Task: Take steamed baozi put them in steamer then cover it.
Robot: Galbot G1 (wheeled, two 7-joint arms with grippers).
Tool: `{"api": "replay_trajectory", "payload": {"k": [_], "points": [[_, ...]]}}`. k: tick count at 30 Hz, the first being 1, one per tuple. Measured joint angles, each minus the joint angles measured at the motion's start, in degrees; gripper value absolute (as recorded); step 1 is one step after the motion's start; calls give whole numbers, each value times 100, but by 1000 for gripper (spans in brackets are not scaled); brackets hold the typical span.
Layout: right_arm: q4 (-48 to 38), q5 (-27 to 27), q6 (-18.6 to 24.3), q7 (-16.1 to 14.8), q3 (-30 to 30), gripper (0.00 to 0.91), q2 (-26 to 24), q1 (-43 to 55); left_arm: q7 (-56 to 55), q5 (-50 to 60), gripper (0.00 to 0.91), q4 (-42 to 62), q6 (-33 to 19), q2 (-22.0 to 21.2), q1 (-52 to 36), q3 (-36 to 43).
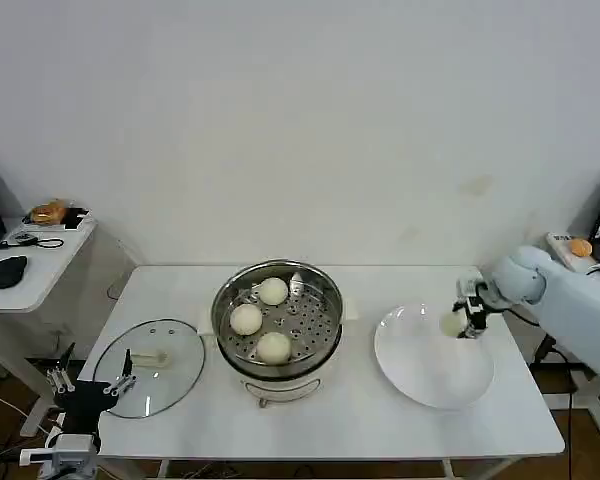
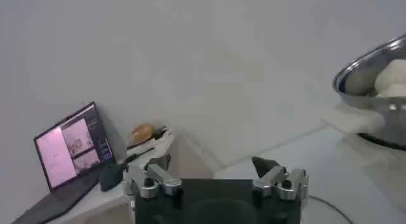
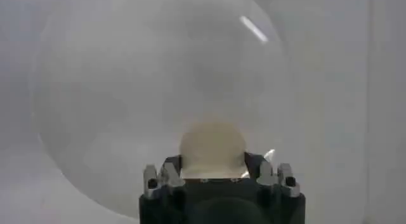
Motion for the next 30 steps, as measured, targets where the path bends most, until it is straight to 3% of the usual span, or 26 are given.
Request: {"api": "replay_trajectory", "payload": {"k": [7, 15, 30], "points": [[645, 743, -384, 139, -762, 675, 158, 1156, 0, 7, 907, -72, 34, 14, -33, 10], [1152, 1788, -966, 442, -1536, 685, 699, 2207, 2, 0, 907, -86, 38, 20, -43, 7], [1083, 3255, -1923, 1218, -2204, 685, 2081, 2620, 0, -19, 907, -25, 25, -38, -56, -73]]}}
